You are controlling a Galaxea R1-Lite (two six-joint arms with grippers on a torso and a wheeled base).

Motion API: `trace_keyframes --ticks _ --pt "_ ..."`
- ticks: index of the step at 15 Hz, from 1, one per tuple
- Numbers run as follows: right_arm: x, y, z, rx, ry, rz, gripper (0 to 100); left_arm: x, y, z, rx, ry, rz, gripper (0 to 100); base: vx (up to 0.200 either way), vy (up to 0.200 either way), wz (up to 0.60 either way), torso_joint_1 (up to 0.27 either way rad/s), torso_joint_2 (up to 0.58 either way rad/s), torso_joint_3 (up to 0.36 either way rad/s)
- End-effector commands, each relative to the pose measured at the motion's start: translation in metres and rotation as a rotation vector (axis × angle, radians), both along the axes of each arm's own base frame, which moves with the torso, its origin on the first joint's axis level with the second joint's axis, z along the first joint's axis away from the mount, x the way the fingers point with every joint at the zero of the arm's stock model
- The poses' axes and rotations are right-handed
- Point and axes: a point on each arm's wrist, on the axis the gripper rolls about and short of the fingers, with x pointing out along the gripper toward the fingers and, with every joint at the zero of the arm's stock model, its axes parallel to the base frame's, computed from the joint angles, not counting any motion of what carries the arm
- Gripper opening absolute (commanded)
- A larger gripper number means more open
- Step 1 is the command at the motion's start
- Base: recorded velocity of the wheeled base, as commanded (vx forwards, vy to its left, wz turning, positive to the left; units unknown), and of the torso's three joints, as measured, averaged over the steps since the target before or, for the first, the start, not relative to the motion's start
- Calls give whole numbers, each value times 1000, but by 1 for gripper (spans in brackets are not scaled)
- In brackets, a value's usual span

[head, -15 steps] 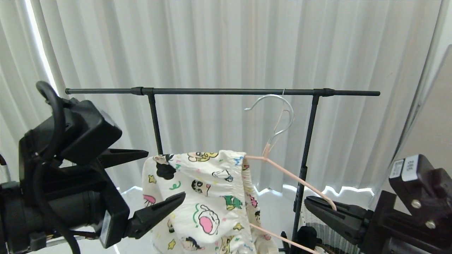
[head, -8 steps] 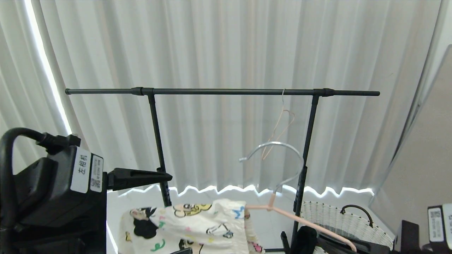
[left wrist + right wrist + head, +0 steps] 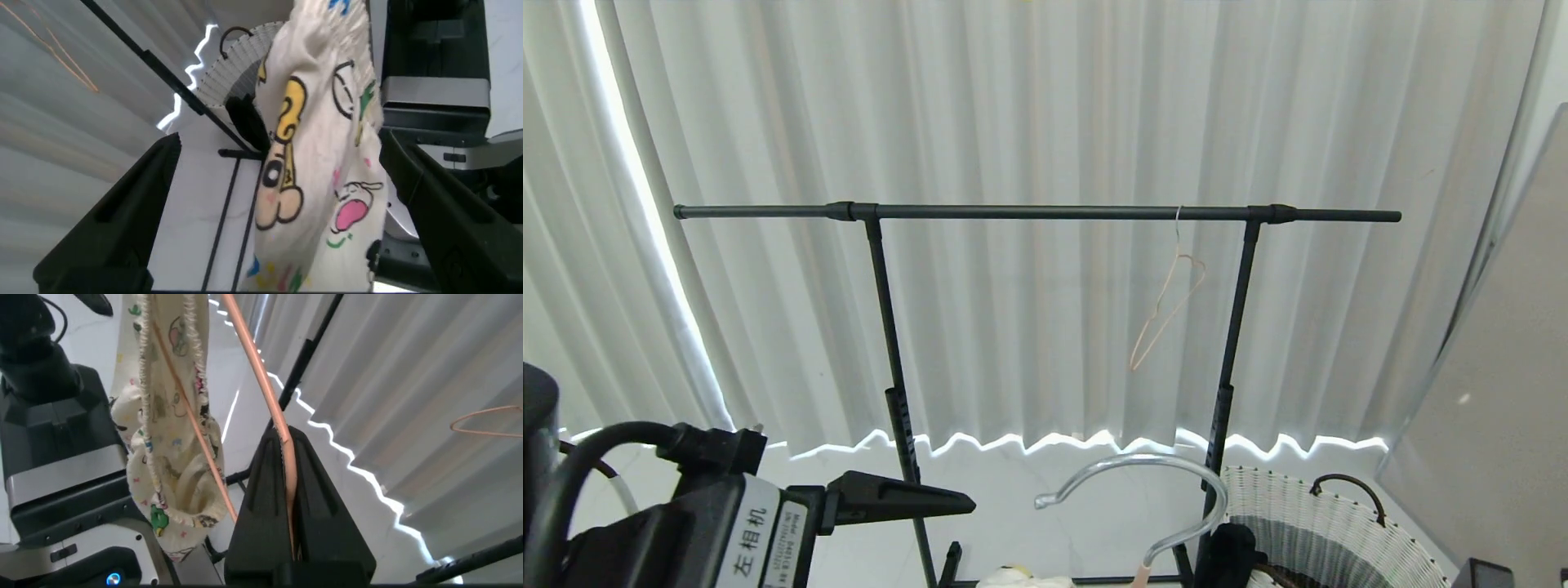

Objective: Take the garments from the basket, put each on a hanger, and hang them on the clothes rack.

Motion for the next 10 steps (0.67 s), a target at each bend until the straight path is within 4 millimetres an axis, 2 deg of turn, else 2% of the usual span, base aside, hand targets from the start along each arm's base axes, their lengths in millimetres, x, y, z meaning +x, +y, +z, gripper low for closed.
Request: trace_keyframes --ticks 1,2,9,10 --pt "-1 1 1 -1 -4 7 0 5 -6 -6 27 29 -4 100 0 0 0 0 0 0" --pt "-1 1 1 -1 -4 9 0 5 -7 -8 30 37 -11 0 0 0 0 0 0 0" --pt "-1 1 -1 -14 -17 13 0 5 -6 -15 49 59 -16 0 0 0 0 0 0 0" --pt "-1 1 -2 -22 -22 13 100 5 -6 -15 51 59 -15 0 0 0 0 0 0 0"
